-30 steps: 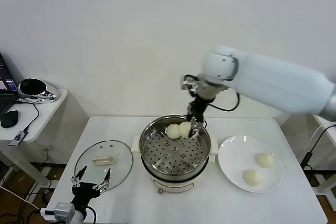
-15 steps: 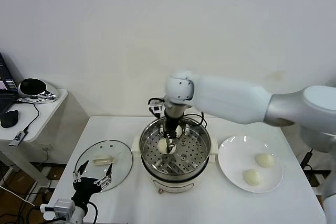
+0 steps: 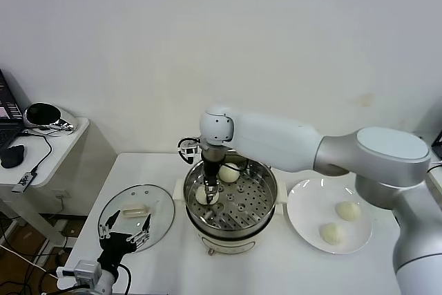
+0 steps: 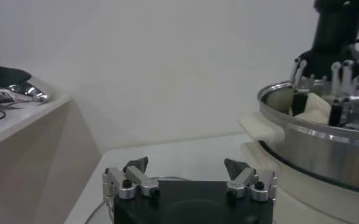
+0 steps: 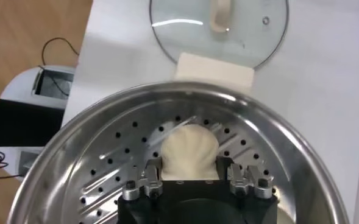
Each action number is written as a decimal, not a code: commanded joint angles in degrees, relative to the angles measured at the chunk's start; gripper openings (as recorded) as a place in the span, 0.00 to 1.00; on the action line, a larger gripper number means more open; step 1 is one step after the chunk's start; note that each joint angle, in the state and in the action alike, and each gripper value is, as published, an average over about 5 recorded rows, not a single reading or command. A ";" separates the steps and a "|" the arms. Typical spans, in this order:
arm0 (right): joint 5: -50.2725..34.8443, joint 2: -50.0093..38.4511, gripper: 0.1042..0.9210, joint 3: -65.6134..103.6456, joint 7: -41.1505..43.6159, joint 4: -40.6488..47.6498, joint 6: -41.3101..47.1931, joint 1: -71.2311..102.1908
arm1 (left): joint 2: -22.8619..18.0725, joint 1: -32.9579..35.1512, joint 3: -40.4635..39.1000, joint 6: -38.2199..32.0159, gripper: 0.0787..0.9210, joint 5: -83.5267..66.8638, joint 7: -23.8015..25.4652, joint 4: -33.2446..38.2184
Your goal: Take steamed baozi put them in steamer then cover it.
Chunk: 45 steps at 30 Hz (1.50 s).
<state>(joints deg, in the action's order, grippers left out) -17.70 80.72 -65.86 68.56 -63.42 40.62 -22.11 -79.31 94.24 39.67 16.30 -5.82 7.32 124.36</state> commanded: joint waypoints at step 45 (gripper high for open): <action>26.48 -54.49 0.88 24.95 9.00 -24.30 -26.79 23.95 | -0.24 2.39 -1.09 0.78 0.88 2.32 0.69 -4.26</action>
<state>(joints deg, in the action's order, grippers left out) 0.33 33.95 -51.48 76.96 -87.06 19.93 -15.14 -79.28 96.15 38.87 16.88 -4.61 7.92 120.60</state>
